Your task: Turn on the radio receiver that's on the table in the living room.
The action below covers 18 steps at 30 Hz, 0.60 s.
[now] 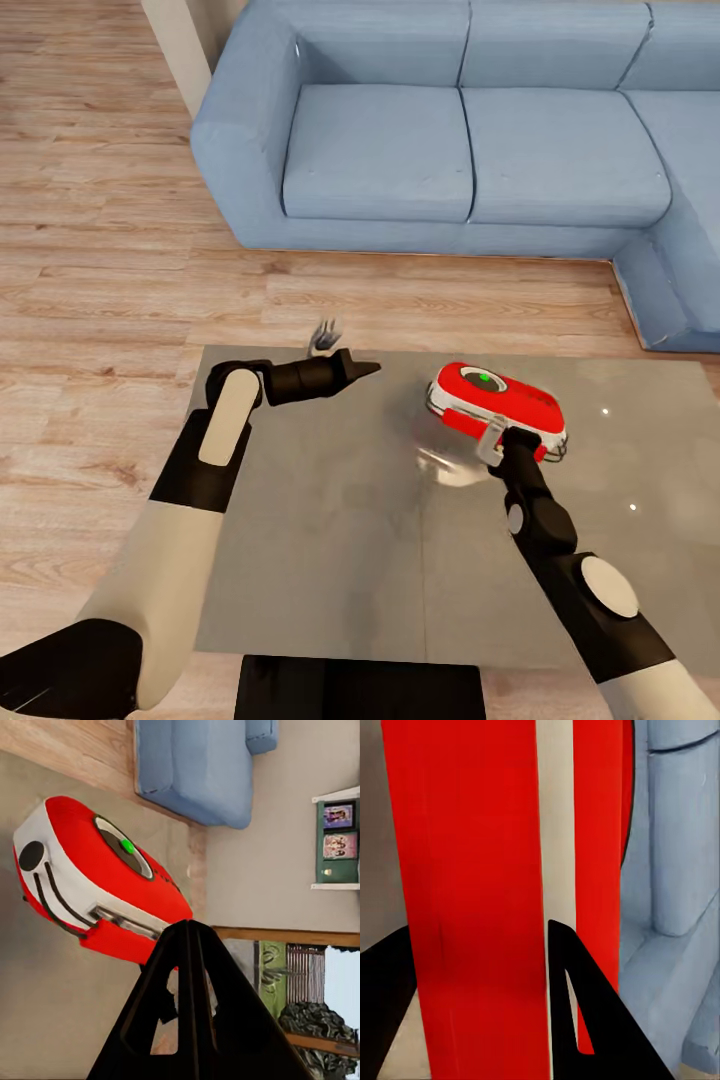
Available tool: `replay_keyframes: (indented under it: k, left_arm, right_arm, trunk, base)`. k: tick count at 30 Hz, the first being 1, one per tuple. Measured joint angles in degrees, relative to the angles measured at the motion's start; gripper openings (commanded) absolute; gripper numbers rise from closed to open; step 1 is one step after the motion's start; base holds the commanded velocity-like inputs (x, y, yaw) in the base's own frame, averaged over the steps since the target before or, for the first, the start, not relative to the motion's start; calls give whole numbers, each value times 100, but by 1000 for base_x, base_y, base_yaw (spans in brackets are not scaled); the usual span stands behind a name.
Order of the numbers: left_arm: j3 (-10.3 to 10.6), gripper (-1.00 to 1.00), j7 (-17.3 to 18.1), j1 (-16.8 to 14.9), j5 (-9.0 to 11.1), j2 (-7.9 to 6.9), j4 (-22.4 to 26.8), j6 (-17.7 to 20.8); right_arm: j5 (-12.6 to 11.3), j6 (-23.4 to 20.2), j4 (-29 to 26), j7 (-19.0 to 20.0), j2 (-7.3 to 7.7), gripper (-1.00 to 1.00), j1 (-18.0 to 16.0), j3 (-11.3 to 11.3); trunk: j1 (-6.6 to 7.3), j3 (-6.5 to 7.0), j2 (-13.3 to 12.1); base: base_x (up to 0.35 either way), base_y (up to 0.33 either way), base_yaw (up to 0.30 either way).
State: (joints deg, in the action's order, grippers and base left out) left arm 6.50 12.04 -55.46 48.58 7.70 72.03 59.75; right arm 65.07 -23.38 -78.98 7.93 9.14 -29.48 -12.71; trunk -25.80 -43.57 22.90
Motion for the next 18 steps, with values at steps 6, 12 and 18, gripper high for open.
replay_keyframes:
  k: [6,12,18]
  left_arm:
    - [0,-100,-8,0,-11,-57,-299,-31]
    - [9,-100,-11,0,-324,-62,-660,-59]
    - [30,-100,-8,0,-488,-65,-960,-82]
  right_arm:
    - [59,-18,-87,1838,-8,-100,-455,773]
    - [46,-137,-136,3578,-6,-100,-1178,1522]
    - [58,-383,-168,3969,20,-100,-1541,1645]
  trunk:
    - [1,0,1]
    - [0,0,1]
    - [1,1,3]
  base:
    - [0,0,0]
    - [0,0,0]
    - [0,0,0]
